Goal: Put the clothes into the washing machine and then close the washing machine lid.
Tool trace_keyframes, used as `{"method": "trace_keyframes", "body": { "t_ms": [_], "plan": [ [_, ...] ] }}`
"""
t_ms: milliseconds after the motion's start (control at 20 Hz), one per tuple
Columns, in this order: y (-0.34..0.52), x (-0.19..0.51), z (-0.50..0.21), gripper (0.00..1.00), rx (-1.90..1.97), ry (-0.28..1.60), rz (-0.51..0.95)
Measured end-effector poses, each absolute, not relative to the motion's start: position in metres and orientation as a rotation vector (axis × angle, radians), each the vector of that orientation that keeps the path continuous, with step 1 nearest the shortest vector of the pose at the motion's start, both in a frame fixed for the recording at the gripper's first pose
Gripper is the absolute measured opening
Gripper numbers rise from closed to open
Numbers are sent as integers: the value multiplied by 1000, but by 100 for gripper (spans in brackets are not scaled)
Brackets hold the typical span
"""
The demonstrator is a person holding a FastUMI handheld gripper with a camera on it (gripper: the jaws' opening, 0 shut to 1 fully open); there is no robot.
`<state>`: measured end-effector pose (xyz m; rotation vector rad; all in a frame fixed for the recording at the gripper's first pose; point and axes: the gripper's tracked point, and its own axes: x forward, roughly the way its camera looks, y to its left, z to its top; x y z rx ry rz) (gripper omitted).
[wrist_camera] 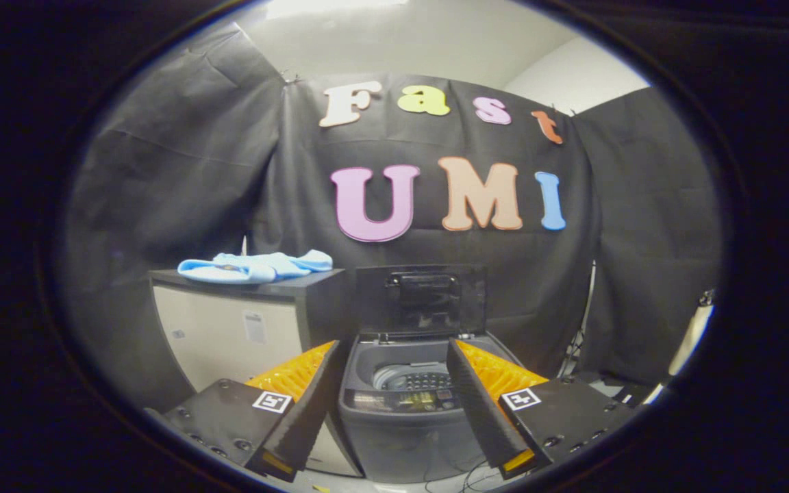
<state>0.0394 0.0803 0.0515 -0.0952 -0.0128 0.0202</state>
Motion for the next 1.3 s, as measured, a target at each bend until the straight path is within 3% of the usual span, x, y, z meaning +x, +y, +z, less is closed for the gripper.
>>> {"method": "trace_keyframes", "body": {
  "t_ms": [300,550,750,950,1150,1300],
  "plan": [
    [190,71,111,95,-140,-54,108],
    [300,110,140,96,-129,-32,319],
    [323,171,163,97,-113,-4,274],
    [357,234,124,97,-67,236,298],
    [363,284,72,98,-76,450,224],
    [363,285,41,97,-93,633,185]
  ]
}}
